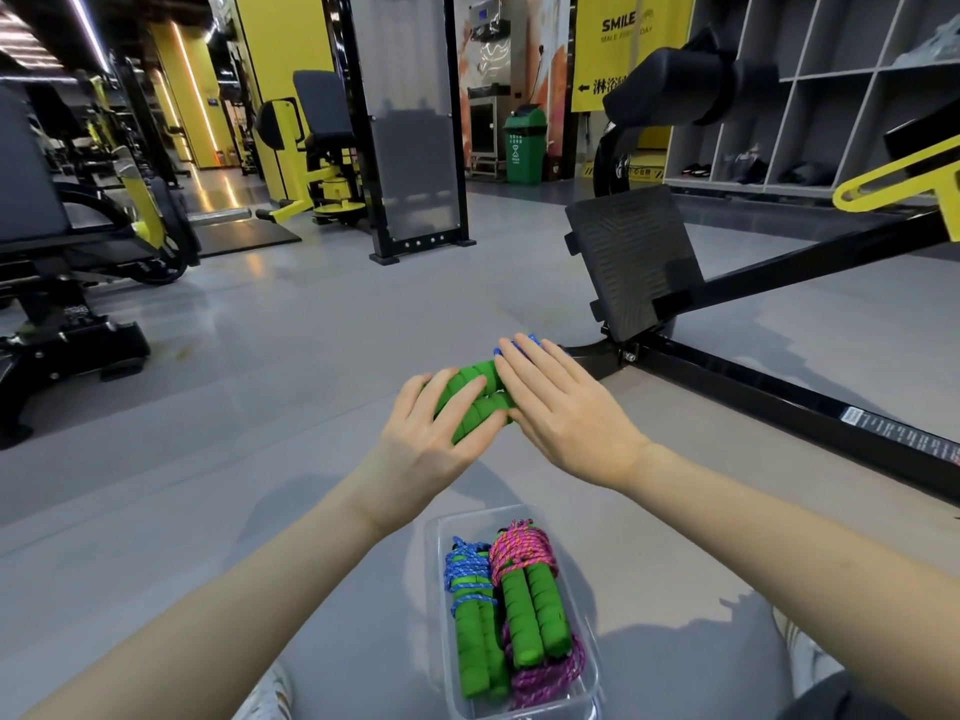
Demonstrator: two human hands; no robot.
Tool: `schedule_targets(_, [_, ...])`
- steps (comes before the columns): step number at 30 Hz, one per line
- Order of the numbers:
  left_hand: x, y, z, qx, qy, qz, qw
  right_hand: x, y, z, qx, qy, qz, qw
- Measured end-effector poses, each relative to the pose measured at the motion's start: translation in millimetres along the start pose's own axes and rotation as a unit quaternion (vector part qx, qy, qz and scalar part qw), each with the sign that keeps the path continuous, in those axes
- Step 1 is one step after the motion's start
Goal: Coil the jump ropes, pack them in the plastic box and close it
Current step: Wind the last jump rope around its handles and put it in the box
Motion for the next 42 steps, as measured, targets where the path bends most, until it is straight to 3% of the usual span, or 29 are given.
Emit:
schedule_targets(3, [-7, 0, 7, -0.007, -0.017, 0.006, 1.000, -12, -1, 8, 0.017, -0.056, -0.034, 0.998])
schedule_targets(7, [-21, 3, 21, -0.057, -0.029, -0.007, 0.998, -28, 4, 13, 0.023, -0.023, -0.045, 0.998])
schedule_targets(13, [-51, 41, 40, -0.105, -0.034, -0.035, 0.993, -60, -19, 36, 0.036, -0.046, -0.092, 0.994])
schedule_targets(19, [-99, 81, 54, -0.109, -0.136, -0.116, 0.978, -84, -54, 65, 0.113, -0.122, -0.120, 0.979])
schedule_targets(24, [-129, 107, 56, -0.132, -0.132, -0.225, 0.956, -79, -78, 89, 0.111, -0.152, -0.122, 0.974])
schedule_targets(26, [-140, 105, 60, -0.134, -0.136, -0.163, 0.968, -79, -79, 96, 0.110, -0.181, -0.155, 0.965])
schedule_targets(28, [-151, 96, 64, -0.139, -0.163, -0.037, 0.976, -84, -77, 99, 0.130, -0.191, -0.198, 0.953])
schedule_targets(30, [-156, 81, 65, -0.131, -0.192, 0.068, 0.970, -93, -80, 98, 0.163, -0.202, -0.228, 0.938])
schedule_targets(32, [-154, 67, 66, -0.118, -0.205, 0.121, 0.964, -99, -85, 97, 0.189, -0.210, -0.249, 0.926])
schedule_targets(38, [-154, 47, 70, -0.113, -0.225, 0.175, 0.952, -100, -97, 98, 0.262, -0.224, -0.198, 0.918])
schedule_targets(42, [-143, 35, 85, -0.089, -0.243, 0.140, 0.956, -93, -110, 82, 0.304, -0.190, -0.055, 0.932])
Point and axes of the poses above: each hand's wrist, its own x-axis towards the middle knuckle, its own z-axis out of the palm, y = z × x, the point moved 5 cm from there along x, towards the middle knuckle, and after that the axes turned 7 degrees about -y, right-handed, at the moved point
